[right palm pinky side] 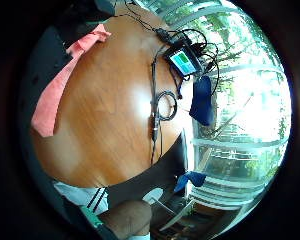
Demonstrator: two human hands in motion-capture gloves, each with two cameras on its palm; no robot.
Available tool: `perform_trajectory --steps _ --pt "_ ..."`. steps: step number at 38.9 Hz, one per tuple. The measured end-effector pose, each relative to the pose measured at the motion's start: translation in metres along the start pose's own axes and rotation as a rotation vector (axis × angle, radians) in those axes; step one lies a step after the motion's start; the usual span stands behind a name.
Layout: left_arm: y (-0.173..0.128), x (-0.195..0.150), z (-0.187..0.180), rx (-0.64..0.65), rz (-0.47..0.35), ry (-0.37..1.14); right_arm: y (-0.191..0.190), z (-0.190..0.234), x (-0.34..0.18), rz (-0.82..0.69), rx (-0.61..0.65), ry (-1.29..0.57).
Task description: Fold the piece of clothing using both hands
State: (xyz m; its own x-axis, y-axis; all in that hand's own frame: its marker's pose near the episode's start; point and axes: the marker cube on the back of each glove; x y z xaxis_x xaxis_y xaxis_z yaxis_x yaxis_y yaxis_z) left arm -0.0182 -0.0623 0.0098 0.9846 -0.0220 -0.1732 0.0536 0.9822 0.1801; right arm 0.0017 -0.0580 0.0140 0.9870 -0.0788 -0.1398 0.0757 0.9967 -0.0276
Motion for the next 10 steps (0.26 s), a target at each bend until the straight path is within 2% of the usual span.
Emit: perform_trajectory --steps 10 --pt "0.0042 0.0002 -0.0021 -0.017 0.003 -0.029 0.0054 0.0003 -0.0062 -0.005 0.036 -0.057"
